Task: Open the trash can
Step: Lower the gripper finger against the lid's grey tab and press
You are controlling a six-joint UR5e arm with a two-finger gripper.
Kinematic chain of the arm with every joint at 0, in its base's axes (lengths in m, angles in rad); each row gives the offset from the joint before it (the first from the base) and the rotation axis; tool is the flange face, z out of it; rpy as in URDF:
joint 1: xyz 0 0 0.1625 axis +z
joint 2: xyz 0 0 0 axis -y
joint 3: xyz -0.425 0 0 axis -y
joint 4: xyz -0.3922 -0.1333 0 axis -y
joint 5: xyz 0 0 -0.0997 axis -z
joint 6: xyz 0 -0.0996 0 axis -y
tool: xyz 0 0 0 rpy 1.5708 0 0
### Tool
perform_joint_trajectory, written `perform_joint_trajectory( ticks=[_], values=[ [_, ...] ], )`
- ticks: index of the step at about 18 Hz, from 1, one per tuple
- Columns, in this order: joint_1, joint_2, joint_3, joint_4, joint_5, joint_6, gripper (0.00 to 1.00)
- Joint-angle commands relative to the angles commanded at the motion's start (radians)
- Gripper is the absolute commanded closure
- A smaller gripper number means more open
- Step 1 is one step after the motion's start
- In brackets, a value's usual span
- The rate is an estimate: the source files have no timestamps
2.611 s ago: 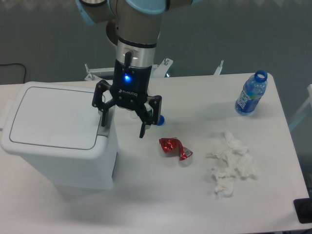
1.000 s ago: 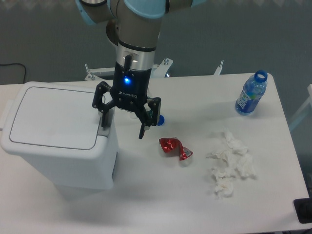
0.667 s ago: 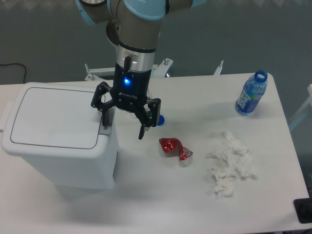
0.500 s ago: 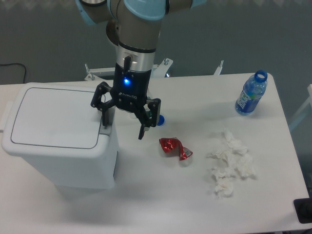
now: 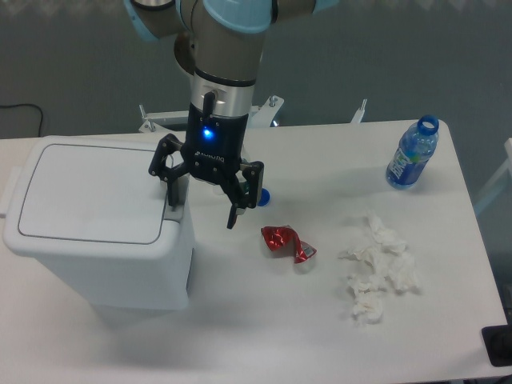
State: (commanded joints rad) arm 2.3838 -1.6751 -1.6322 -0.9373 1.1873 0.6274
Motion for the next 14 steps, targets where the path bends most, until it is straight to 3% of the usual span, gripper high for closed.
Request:
perform_joint_trajectory(
  ticks=[14],
  values=[
    [0.011, 0.002, 0.000, -0.002, -0.002, 0.000, 0.00]
  ],
)
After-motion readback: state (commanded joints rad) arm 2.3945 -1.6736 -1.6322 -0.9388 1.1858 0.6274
